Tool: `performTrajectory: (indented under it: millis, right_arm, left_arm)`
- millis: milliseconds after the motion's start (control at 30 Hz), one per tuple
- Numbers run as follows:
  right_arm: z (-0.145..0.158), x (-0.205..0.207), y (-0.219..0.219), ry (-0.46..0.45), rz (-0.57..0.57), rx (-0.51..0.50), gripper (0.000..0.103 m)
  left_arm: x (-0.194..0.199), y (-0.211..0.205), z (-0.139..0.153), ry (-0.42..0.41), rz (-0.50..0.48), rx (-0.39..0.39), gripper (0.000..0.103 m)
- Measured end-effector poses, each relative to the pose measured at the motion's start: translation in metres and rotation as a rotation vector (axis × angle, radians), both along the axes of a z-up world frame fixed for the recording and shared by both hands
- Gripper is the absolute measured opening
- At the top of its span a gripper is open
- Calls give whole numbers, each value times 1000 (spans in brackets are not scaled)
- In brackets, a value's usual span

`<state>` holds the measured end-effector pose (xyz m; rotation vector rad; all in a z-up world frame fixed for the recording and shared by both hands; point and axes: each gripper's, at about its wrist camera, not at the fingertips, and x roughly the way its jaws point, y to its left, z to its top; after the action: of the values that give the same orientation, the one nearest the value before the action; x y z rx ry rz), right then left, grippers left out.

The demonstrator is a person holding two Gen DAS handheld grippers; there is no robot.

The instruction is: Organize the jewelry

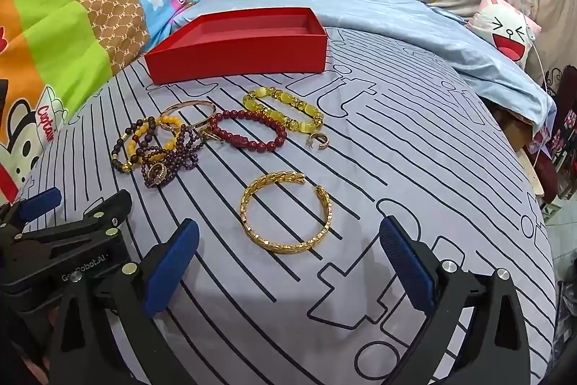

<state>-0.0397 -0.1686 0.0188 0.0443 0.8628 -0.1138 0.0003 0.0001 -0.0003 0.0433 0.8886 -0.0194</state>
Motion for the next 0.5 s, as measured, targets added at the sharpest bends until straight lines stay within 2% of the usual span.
performTrajectory:
  millis: [133, 500]
  right_arm:
    - [0, 1, 0, -2, -1, -4, 96]
    - [-1, 0, 3, -26, -1, -17, 96]
  left_arm:
    - [-5, 0, 3, -31, -1, -4, 96]
    - [-4, 0, 2, -24, 6, -4, 96]
